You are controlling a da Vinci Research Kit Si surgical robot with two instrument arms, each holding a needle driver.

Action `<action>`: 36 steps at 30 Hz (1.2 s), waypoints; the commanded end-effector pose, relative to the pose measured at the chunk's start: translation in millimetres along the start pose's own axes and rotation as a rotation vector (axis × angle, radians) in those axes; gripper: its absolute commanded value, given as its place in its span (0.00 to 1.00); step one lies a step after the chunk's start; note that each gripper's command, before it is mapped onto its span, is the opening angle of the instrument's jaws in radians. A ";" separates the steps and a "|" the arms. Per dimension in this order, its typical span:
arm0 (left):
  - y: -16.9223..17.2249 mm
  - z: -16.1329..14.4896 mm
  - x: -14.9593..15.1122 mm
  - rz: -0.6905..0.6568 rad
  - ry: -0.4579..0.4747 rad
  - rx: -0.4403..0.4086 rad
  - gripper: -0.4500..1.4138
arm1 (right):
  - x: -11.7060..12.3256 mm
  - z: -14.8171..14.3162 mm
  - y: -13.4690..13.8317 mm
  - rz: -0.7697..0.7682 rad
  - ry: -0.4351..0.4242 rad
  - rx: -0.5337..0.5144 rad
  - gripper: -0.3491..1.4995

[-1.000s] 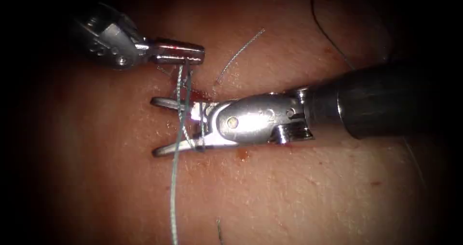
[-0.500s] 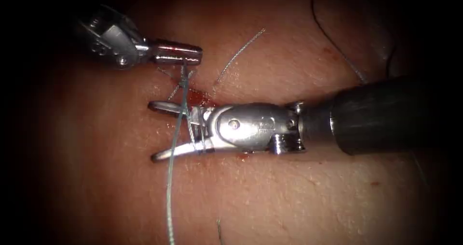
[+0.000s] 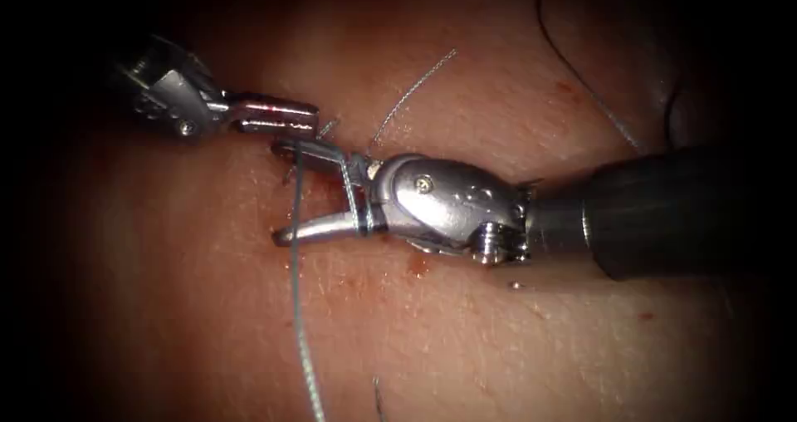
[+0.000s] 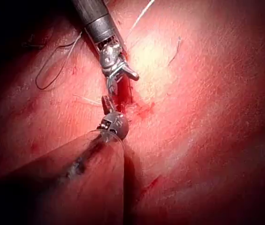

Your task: Wound Closure

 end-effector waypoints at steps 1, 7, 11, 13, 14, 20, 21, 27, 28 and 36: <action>0.4 0.7 -0.3 0.002 0.001 0.000 0.00 | -0.6 0.2 -0.2 0.002 0.000 0.000 0.67; 1.8 0.4 -0.4 -0.009 0.000 0.000 0.00 | 0.2 -0.7 0.6 0.009 0.001 -0.024 0.67; 3.0 0.4 -0.1 -0.006 0.002 -0.003 0.00 | 0.2 -1.0 0.6 0.011 0.000 -0.029 0.67; 3.0 0.1 0.0 -0.006 0.004 -0.004 0.00 | 0.3 -1.1 0.7 0.009 -0.001 -0.031 0.67; 3.1 0.0 0.1 -0.006 0.005 -0.005 0.00 | 0.3 -1.0 0.8 0.007 -0.001 -0.038 0.67; 3.6 0.7 1.1 -0.007 0.001 -0.003 0.00 | 0.4 -0.9 1.3 -0.010 -0.005 -0.111 0.64; 3.7 0.8 1.4 -0.007 0.000 -0.002 0.00 | 0.5 -1.0 1.5 -0.010 -0.005 -0.136 0.64; 4.2 2.3 2.3 -0.006 0.002 -0.001 0.00 | 0.4 -1.7 1.9 0.075 -0.054 -0.280 0.64; 4.3 2.6 2.5 -0.006 0.003 -0.001 0.00 | 0.4 -1.9 2.0 0.101 -0.065 -0.335 0.64; 4.0 4.6 2.9 -0.006 0.014 -0.002 0.00 | -0.4 -3.0 0.3 0.133 -0.148 -0.589 0.65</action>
